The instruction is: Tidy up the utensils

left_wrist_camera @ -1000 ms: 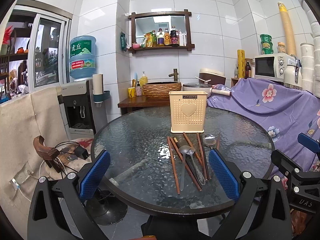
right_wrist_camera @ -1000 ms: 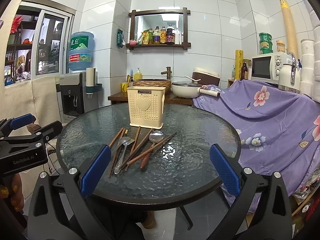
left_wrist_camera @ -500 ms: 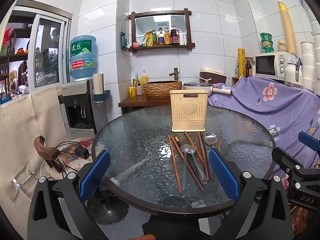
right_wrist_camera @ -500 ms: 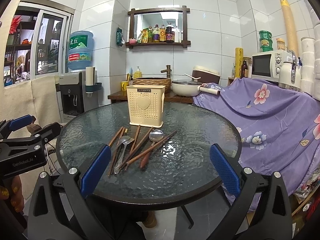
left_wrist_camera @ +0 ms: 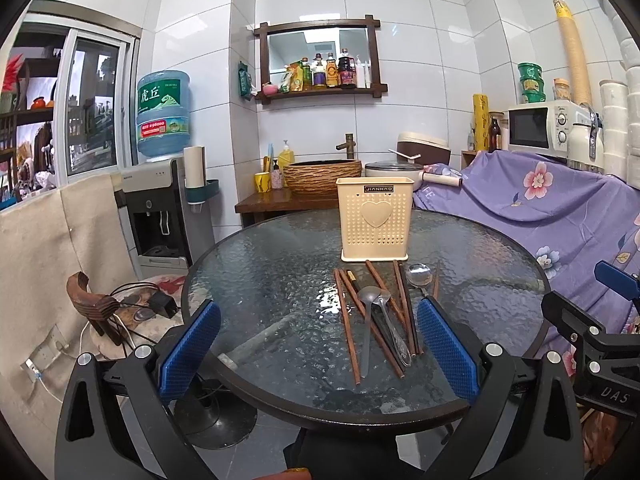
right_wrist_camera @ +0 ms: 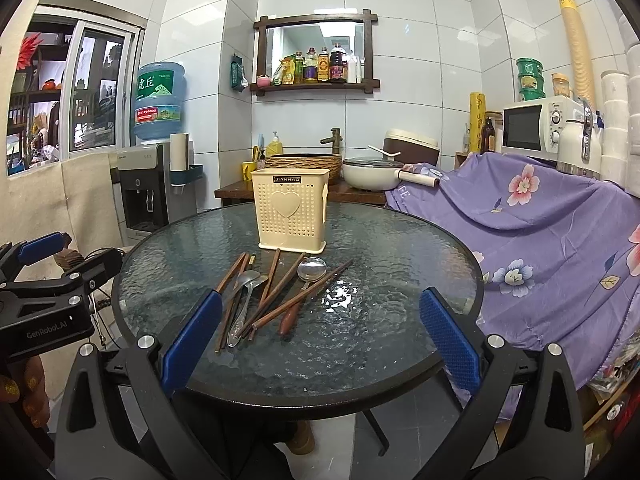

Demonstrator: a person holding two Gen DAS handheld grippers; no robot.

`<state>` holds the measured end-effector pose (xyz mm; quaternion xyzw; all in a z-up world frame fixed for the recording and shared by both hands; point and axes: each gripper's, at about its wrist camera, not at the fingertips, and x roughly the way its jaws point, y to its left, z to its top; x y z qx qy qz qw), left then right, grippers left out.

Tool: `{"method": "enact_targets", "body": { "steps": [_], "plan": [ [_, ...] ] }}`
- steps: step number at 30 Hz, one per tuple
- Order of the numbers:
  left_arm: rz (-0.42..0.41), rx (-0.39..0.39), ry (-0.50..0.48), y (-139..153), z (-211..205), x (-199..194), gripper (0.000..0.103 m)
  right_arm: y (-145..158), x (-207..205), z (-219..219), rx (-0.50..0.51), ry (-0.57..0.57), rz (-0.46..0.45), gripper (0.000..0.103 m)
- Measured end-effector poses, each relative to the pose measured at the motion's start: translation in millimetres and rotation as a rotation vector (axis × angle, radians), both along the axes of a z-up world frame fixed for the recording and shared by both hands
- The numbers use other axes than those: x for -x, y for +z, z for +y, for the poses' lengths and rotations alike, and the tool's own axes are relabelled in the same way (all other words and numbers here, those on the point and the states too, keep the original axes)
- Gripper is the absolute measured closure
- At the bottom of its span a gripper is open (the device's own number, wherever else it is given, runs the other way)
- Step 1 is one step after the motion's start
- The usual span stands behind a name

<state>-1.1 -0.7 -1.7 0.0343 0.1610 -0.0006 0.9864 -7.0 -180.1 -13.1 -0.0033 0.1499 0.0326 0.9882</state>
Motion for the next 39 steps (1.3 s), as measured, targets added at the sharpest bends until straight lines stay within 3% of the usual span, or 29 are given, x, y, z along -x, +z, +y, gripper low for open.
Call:
{"method": "enact_targets", "body": {
  "steps": [39],
  "plan": [
    [0.039,0.022,0.007,-8.1,8.8,-8.8,0.006,-3.3,-12.5,2.5,0.008,0.002,0.03,0.006]
  ]
}}
